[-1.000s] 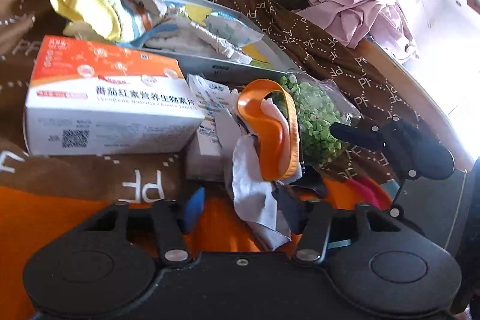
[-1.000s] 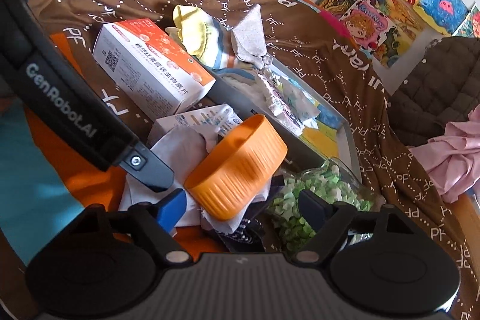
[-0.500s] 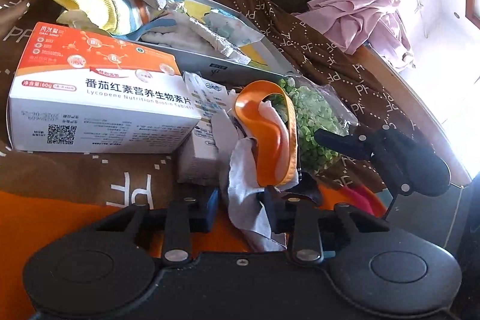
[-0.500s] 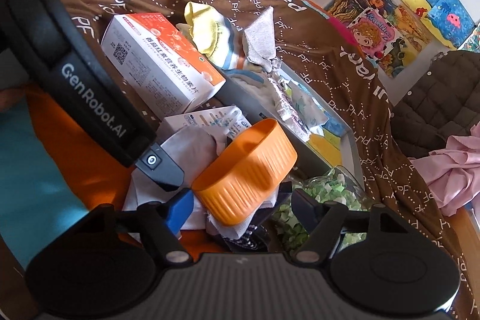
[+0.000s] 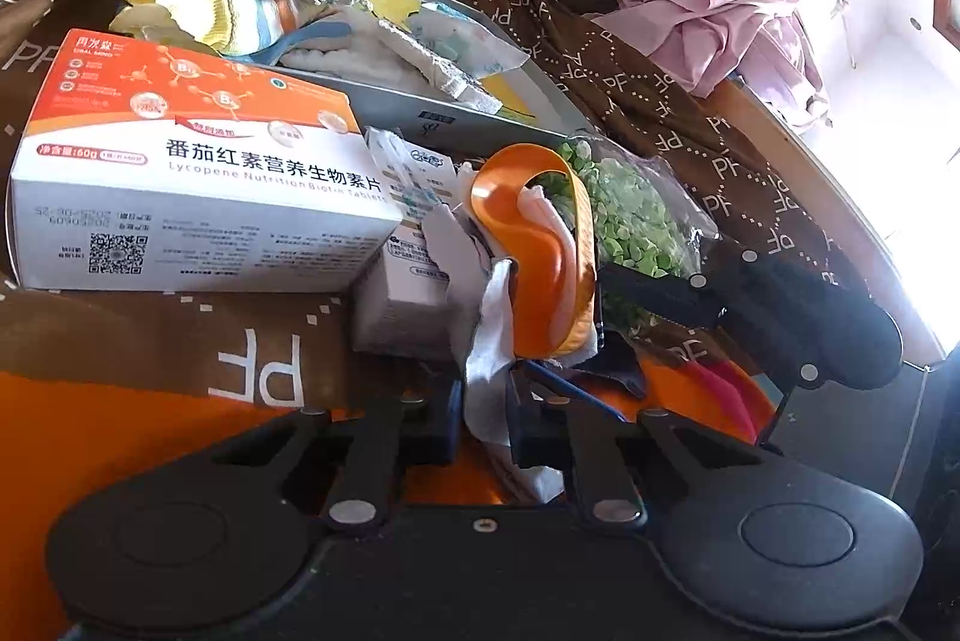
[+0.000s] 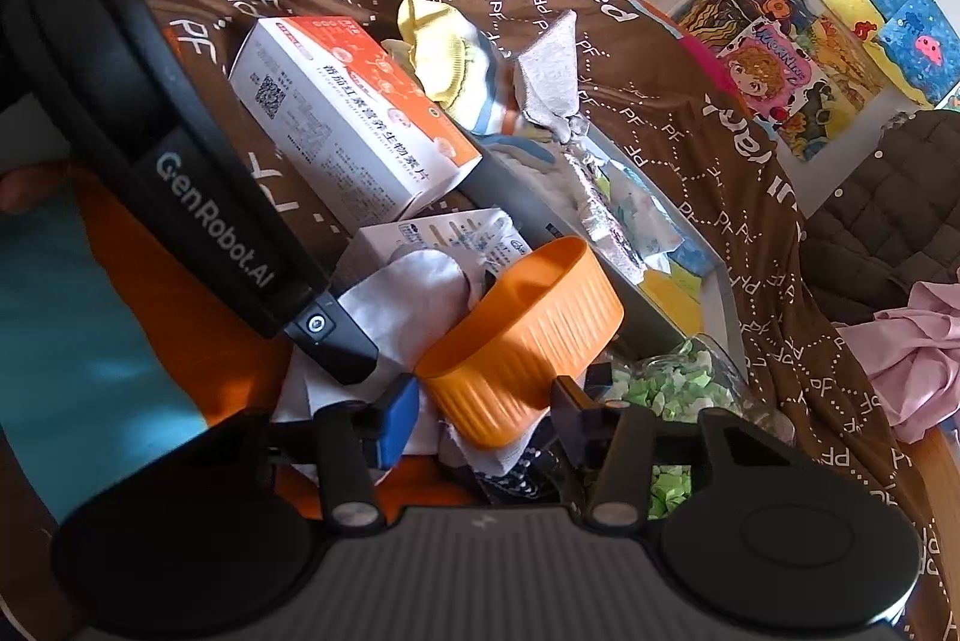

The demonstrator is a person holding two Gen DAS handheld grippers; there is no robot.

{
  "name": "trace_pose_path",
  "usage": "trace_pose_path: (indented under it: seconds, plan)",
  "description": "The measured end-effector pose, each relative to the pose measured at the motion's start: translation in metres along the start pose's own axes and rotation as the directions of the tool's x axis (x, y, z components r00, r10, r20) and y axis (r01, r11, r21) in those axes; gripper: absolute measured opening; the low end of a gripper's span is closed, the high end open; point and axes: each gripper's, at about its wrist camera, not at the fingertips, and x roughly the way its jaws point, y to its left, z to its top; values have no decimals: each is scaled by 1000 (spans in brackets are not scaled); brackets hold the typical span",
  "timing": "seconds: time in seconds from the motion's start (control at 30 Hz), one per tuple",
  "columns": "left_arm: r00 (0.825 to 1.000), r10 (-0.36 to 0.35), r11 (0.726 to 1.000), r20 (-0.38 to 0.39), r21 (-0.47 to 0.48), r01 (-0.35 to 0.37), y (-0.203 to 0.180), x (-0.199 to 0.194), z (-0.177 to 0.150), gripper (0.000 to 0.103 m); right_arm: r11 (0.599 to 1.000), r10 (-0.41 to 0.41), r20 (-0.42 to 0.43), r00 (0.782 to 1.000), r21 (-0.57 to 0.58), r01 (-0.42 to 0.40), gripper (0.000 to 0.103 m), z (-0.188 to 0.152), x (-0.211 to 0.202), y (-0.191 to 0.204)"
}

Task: Organize soft objects
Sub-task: 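Grasp the white cloth with the left tool while the right tool grasps the orange silicone band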

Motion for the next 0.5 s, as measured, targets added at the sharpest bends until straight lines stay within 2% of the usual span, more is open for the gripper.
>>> trace_pose_path:
  seconds: [0.23,0.37,0.5]
  plan:
    - [1000,7,999,-10,40,-7,-6,2,-2,3,1000,-8,-13,1000,-11,8,44,1,1,3]
    - [1000,13,998,-6,59,-13,-9,3,-2,3,1000,-16,-18,1000,-2,16,41,2,1,3]
    - [999,32,997,-1,74,-32,-9,3,-3,3,1000,-23,-9,1000,0,23,33,3,-1,1]
